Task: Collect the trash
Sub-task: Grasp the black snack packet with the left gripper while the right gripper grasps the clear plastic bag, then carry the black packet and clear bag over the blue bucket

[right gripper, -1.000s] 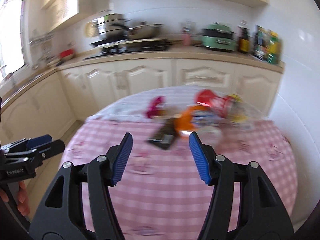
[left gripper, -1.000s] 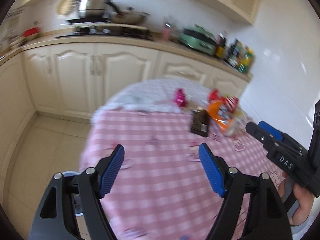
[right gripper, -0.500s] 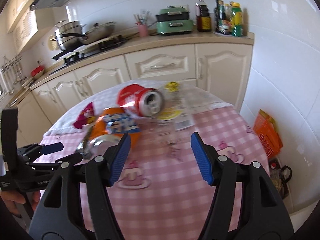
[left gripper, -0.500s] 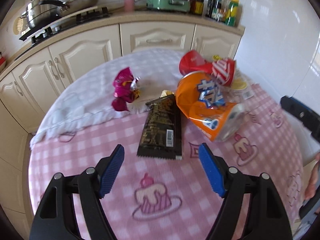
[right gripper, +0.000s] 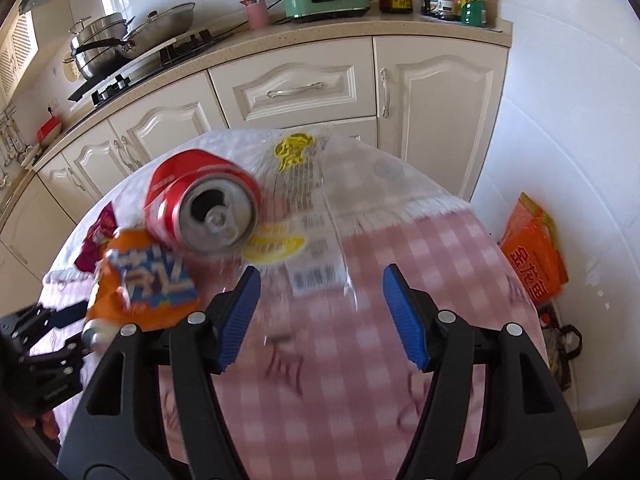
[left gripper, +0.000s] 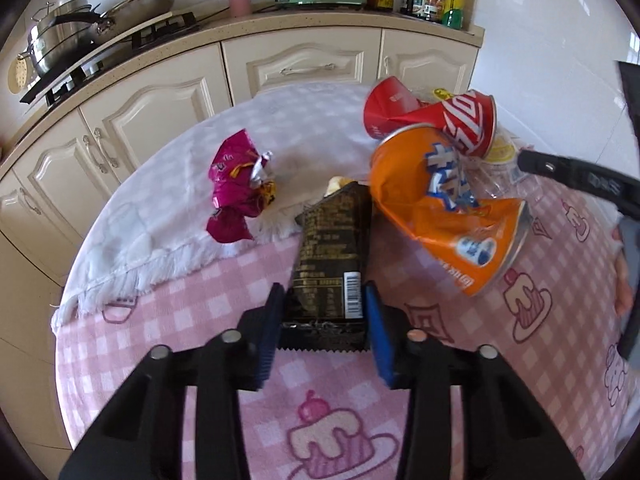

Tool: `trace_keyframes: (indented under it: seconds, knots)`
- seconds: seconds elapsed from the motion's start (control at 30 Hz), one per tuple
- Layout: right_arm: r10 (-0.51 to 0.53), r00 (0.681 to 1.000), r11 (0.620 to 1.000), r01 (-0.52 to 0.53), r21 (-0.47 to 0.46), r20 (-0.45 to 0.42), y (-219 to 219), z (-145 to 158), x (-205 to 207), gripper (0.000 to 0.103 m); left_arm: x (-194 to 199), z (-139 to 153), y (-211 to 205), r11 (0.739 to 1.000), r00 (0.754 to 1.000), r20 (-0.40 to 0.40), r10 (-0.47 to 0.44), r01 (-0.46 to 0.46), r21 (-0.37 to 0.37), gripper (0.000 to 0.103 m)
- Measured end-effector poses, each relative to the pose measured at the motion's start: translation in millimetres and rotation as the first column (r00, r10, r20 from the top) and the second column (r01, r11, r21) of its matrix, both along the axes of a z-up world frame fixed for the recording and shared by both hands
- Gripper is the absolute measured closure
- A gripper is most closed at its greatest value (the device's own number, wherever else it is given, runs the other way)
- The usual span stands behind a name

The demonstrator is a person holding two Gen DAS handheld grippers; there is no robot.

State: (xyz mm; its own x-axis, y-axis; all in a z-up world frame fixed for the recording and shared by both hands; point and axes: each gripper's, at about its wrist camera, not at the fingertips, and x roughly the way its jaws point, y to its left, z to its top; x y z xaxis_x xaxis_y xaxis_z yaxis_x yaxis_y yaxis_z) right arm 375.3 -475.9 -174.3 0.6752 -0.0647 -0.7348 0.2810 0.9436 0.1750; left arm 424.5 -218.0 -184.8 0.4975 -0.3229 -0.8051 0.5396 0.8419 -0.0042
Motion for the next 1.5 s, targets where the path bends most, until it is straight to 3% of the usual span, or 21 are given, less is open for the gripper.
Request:
trace_keyframes:
  seconds: [0.17, 0.23, 0.27, 0.3, 0.53, 0.7, 0.83, 1.03, 1.2, 1.3, 1.5]
  knots:
    - [0.07, 0.997, 0.993, -0.067, 0.098, -0.026, -10, -13, 24, 0.036, -2, 1, 9, 1.0, 1.0, -0.012, -0.003, 0.002, -0.025, 0.066]
    - [0.086, 0.996, 0.994, -0.084, 0.073, -0.032, -6, -15, 28, 0.037, -4, 1, 15, 0.999, 1.0, -0.017, 0.005, -0.005, -0.038, 0.067]
    - [0.101, 0.994, 0.994, -0.099, 0.055, -0.032, -3, -15, 27, 0.041, -5, 1, 19, 0.999, 1.0, -0.02, 0.009, -0.01, -0.045, 0.067]
    - [0.116, 0.993, 0.992, -0.114, 0.062, -0.03, 0, -14, 25, 0.059, -7, 1, 22, 0.999, 1.0, -0.023, 0.013, -0.014, -0.051, 0.067]
    - [0.064, 0.998, 0.998, -0.064, 0.008, 0.005, 13, -3, -10, 0.091, -21, 7, 57, 0.992, 0.997, -0.036, 0.064, -0.068, -0.111, 0.067]
    - [-0.003, 0.996, 1.0, 0.005, -0.023, 0.085, 22, 18, -53, 0.095, -38, 15, 77, 0.983, 0.996, -0.036, 0.085, -0.09, -0.158, 0.067]
    - [-0.048, 0.985, 0.993, 0.065, -0.101, 0.164, 37, 45, -91, 0.095, -57, 26, 96, 0.973, 0.996, -0.029, 0.09, -0.094, -0.209, 0.067]
    - [0.086, 0.964, 0.991, -0.059, -0.116, 0.251, 107, 82, -123, 0.095, -88, 45, 132, 0.955, 0.995, 0.002, 0.103, -0.098, -0.278, 0.067]
    - [0.247, 0.94, 0.967, -0.221, -0.13, 0.235, 191, 78, -118, 0.095, -112, 55, 175, 0.943, 0.99, 0.024, 0.139, -0.124, -0.31, 0.067]
    - [0.346, 0.913, 0.936, -0.32, -0.15, 0.214, 250, 71, -113, 0.095, -127, 59, 214, 0.934, 0.982, 0.038, 0.183, -0.162, -0.318, 0.067]
    - [0.535, 0.828, 0.844, -0.516, -0.144, 0.17, 371, 52, -101, 0.095, -154, 53, 306, 0.898, 0.945, 0.042, 0.324, -0.293, -0.328, 0.067]
